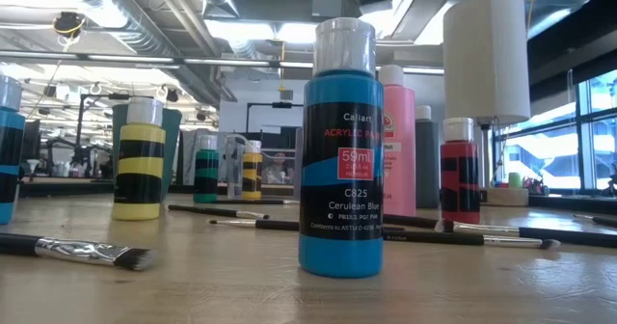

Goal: Pick & Place Paint Supplies
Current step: Put the green paint bottle into the transparent bin

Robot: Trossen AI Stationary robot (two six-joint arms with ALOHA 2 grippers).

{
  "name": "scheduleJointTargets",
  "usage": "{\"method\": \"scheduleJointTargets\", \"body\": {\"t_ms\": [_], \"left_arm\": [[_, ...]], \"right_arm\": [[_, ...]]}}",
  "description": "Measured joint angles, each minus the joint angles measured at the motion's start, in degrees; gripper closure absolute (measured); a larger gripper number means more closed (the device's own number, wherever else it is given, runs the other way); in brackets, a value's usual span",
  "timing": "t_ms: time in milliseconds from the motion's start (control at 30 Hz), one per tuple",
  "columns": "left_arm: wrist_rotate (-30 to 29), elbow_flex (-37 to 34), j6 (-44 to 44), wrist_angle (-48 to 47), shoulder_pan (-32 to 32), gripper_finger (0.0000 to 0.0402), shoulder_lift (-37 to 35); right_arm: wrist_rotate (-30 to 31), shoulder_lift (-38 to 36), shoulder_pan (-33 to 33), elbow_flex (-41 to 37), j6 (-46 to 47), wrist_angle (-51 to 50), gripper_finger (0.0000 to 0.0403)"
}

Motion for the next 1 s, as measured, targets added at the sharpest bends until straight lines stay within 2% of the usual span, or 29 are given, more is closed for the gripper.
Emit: {"method": "scheduleJointTargets", "body": {"t_ms": [333,767,1000], "left_arm": [[-0.5,0.0,0.4,0.1,-0.1,0.0261,0.0],[-1.3,0.0,0.3,0.3,-0.4,0.0261,0.0],[-1.3,0.0,1.4,0.3,-1.1,0.0261,0.0]], "right_arm": [[1.3,0.0,0.5,0.0,5.0,0.8,0.0259],[2.0,0.1,0.5,0.0,5.9,1.2,0.0172],[1.8,0.2,0.5,-0.1,3.8,3.0,0.0179]]}}
